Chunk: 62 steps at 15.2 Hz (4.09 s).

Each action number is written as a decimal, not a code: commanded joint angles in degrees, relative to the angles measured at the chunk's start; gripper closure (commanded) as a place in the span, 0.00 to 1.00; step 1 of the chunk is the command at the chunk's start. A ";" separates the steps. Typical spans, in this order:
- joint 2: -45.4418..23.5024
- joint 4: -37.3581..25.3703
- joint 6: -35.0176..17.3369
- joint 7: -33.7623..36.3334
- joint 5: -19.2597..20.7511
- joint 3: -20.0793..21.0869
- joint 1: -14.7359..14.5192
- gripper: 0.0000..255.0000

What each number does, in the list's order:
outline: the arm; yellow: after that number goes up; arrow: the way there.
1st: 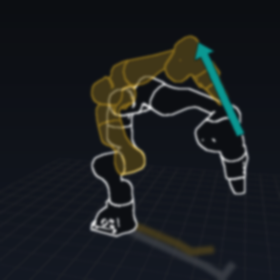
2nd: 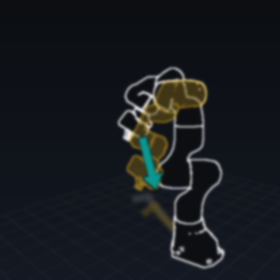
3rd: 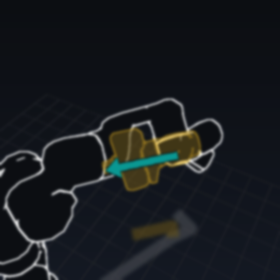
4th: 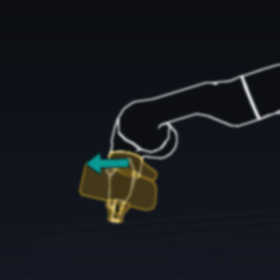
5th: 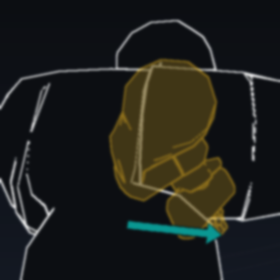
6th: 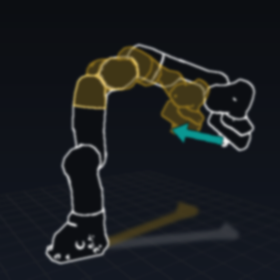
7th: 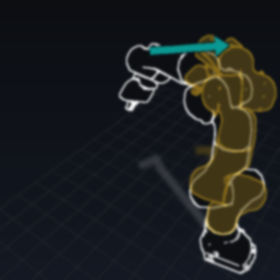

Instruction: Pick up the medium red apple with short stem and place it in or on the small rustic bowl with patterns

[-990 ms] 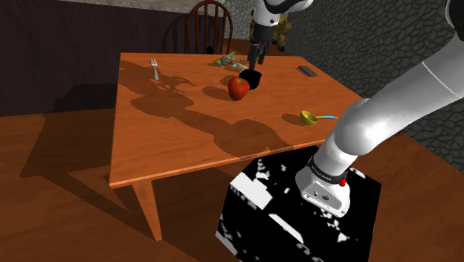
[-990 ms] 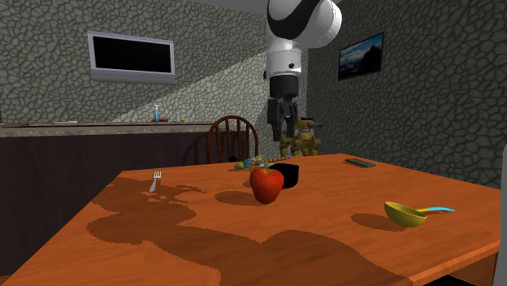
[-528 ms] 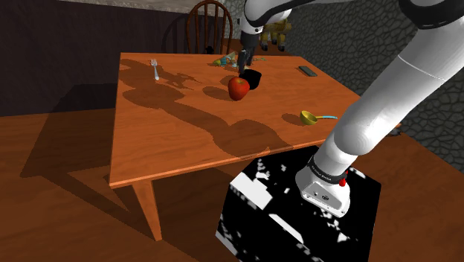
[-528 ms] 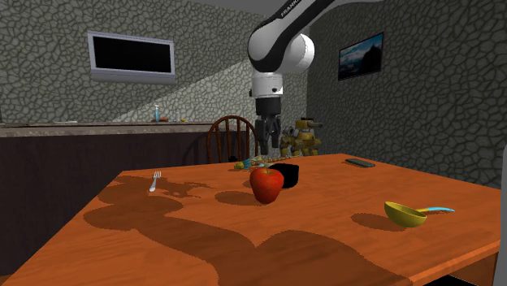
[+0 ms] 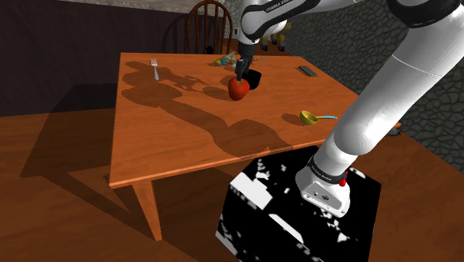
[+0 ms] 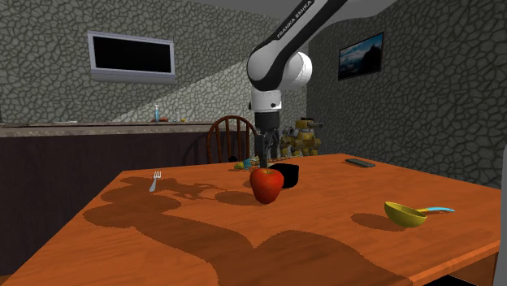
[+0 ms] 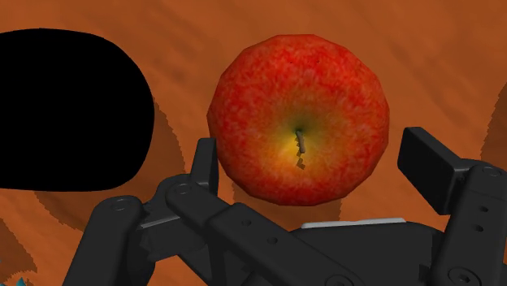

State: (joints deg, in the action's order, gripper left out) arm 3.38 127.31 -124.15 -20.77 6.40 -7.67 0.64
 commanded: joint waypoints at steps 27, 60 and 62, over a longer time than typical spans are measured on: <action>2.82 -4.38 7.14 -0.42 -0.06 0.17 -0.10 1.00; -13.27 -48.07 33.64 -20.04 -4.58 -8.29 8.40 1.00; -14.80 -49.93 33.96 -21.14 -5.09 -8.64 9.24 1.00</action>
State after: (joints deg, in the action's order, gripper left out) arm -10.70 78.01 -90.08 -41.32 1.54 -16.12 9.49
